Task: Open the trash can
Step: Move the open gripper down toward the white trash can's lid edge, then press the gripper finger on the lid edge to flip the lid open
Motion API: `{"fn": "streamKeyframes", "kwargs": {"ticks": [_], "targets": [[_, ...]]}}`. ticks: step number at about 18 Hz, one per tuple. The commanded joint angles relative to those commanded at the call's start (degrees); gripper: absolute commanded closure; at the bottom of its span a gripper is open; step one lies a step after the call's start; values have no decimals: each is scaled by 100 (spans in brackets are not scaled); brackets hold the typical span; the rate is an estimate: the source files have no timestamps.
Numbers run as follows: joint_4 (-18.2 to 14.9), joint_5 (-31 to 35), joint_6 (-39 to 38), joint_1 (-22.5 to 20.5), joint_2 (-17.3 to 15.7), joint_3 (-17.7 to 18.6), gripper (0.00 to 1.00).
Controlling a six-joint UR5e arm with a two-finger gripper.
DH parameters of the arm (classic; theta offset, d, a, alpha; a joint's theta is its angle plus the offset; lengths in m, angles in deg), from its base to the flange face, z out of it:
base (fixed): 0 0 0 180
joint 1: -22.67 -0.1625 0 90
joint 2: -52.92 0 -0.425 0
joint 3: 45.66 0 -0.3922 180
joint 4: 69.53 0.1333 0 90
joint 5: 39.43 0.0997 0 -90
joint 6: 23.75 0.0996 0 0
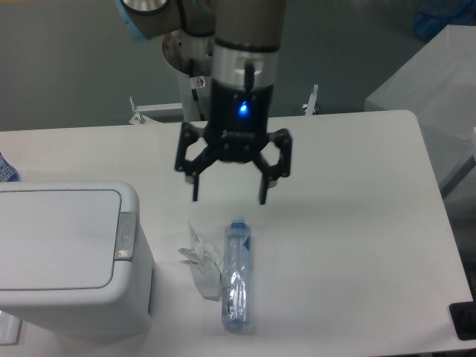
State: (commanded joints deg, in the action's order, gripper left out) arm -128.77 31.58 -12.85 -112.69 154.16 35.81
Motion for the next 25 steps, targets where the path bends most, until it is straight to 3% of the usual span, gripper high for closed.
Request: {"fn": "streamKeyframes", "kwargs": {"ticks": [25], "targets": [[132,35,-71,440,273,114,0]]}}
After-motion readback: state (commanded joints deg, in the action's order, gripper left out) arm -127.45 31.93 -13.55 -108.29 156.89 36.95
